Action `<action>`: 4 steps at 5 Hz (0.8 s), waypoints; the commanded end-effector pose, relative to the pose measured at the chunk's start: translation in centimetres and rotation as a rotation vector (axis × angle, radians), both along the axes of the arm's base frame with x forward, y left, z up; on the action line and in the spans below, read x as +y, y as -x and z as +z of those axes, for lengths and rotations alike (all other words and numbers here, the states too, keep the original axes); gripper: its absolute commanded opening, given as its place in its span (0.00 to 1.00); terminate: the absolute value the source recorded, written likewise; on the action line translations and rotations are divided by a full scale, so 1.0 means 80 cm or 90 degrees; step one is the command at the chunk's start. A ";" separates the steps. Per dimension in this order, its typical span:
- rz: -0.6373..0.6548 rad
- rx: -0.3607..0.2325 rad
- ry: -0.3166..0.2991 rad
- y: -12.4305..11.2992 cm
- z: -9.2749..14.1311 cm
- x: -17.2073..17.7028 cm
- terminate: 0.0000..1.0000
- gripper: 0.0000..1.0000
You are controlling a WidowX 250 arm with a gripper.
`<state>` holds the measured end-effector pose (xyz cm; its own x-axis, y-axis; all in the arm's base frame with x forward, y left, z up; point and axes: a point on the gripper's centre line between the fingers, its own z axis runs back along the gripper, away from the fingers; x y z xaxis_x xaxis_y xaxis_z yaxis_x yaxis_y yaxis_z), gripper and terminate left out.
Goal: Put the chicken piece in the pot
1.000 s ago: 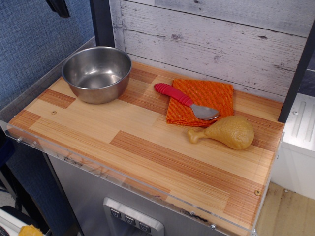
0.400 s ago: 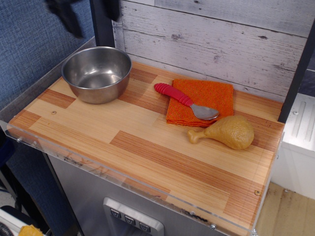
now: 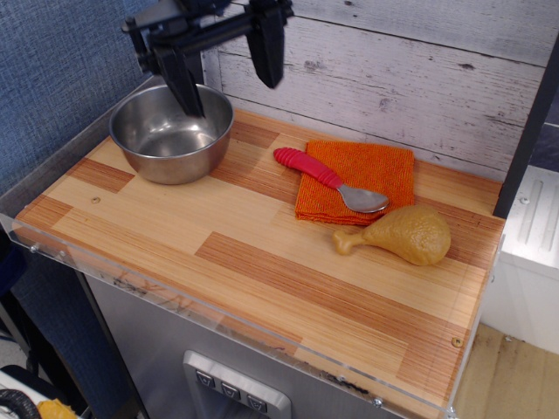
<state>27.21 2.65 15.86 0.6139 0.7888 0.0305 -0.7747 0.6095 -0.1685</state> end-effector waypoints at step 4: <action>-0.558 -0.082 -0.065 -0.028 -0.064 -0.052 0.00 1.00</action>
